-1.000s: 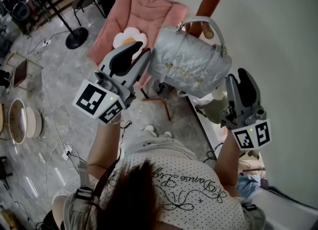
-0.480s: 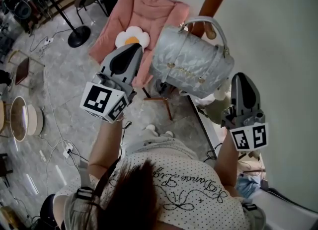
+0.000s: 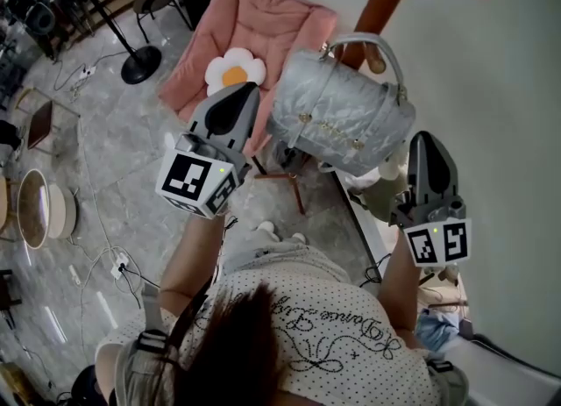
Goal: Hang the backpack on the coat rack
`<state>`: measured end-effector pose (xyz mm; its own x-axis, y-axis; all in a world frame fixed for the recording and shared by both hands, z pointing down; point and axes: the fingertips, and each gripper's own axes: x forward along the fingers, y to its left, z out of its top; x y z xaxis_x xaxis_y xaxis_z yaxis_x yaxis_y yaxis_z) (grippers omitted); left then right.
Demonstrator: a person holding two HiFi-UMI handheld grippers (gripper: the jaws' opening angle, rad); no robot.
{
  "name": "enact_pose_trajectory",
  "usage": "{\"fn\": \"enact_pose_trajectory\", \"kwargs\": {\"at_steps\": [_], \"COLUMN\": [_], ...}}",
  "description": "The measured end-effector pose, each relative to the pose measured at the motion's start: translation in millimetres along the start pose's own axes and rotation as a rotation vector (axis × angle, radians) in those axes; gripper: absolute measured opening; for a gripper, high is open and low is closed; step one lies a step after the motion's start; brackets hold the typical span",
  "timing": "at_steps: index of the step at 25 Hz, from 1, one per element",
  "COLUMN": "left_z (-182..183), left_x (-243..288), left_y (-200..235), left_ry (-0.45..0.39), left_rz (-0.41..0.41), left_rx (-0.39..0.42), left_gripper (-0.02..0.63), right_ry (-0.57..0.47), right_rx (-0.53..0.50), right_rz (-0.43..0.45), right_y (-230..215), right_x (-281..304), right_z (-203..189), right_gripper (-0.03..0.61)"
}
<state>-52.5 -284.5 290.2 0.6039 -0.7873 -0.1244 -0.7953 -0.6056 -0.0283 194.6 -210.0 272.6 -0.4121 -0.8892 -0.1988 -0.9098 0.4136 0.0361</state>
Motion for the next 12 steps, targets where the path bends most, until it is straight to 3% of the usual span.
{"fn": "enact_pose_trajectory", "kwargs": {"at_steps": [12], "left_z": [3.3], "left_x": [1.7], "left_y": [0.0], "left_ry": [-0.012], "left_rz": [0.0], "left_rx": [0.013], "left_gripper": [0.005], "right_ry": [0.007], "right_rx": [-0.012], "right_rz": [-0.051], "right_y": [-5.9], "right_x": [-2.7], "right_z": [-0.2], "right_gripper": [0.017]}}
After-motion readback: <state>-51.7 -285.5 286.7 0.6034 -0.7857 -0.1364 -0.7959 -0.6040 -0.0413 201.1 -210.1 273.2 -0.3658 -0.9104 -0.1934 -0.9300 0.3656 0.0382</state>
